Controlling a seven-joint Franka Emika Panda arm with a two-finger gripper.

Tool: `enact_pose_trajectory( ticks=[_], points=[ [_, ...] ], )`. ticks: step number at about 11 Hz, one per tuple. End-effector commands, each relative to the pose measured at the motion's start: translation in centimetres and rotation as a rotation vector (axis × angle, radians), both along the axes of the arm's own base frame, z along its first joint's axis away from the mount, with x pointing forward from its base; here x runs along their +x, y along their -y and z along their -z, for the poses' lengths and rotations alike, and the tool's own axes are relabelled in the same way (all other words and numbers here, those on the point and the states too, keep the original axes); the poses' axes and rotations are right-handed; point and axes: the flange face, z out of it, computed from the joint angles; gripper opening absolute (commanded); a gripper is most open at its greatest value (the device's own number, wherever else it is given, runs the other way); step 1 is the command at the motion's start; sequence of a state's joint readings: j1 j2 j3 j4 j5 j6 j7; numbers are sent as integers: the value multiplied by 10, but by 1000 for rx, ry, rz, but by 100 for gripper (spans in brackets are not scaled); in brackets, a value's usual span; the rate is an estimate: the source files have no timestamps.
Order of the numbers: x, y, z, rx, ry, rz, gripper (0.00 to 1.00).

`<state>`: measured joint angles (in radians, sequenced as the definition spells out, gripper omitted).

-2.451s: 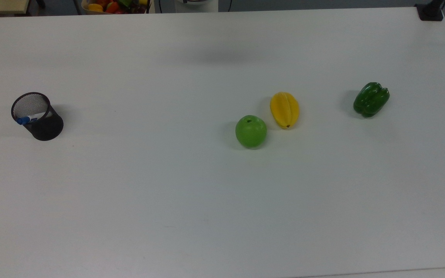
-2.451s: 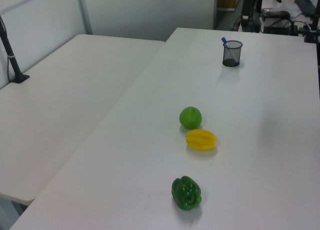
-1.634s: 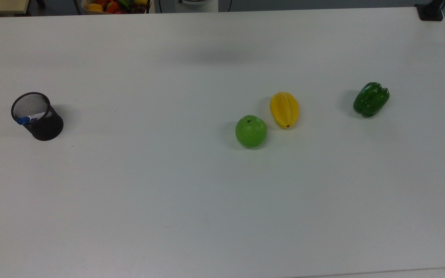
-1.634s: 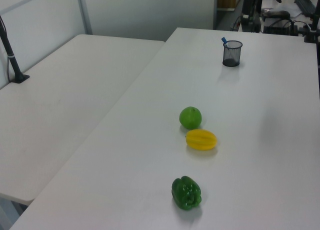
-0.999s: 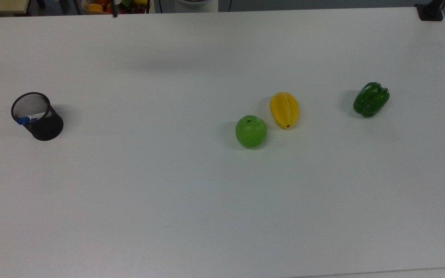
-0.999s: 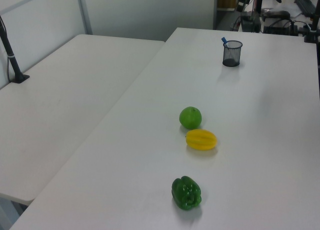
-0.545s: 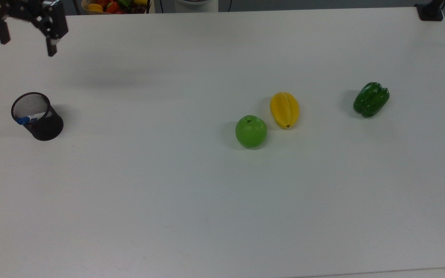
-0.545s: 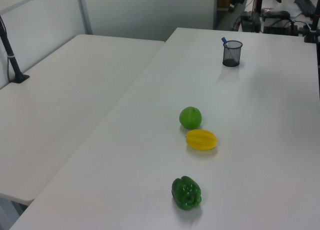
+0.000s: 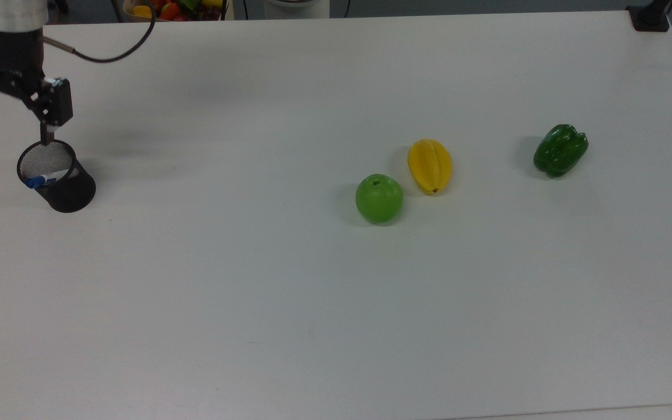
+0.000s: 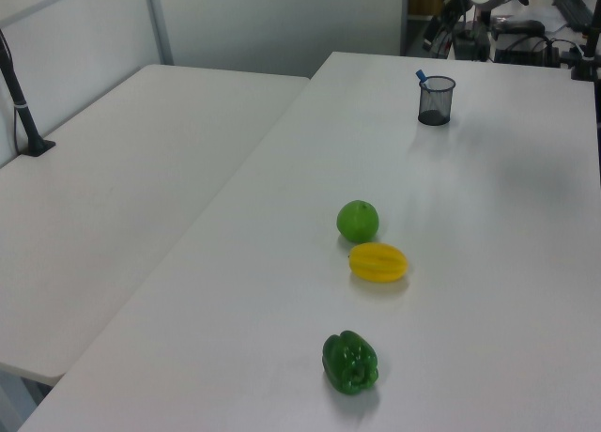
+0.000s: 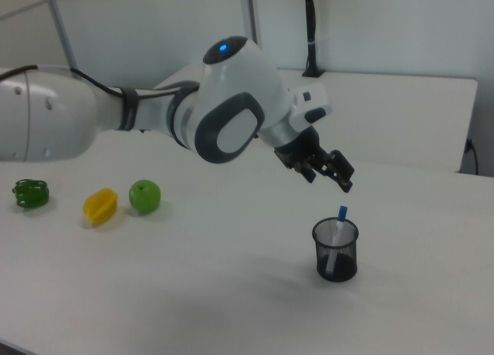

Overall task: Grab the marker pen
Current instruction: 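Move the gripper over the black mesh pen cup and lower it, then close the gripper on the blue-capped marker inside the cup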

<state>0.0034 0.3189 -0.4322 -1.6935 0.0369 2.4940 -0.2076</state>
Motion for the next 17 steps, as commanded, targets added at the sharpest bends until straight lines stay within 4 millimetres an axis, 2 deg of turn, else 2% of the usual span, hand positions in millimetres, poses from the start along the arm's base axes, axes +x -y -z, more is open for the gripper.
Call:
enact_pose_trajectory(
  ticks=[1, 5, 6, 13, 14, 17],
  points=[
    [9, 6, 33, -17, 30, 3, 72],
    [19, 2, 65, -27, 32, -8, 57],
    [20, 2, 66, -31, 35, -10, 54],
    [28, 0, 88, -66, 26, -34, 50],
    [28, 0, 87, -67, 27, -34, 44],
    [28, -1, 87, -67, 25, -38, 14]
  ],
)
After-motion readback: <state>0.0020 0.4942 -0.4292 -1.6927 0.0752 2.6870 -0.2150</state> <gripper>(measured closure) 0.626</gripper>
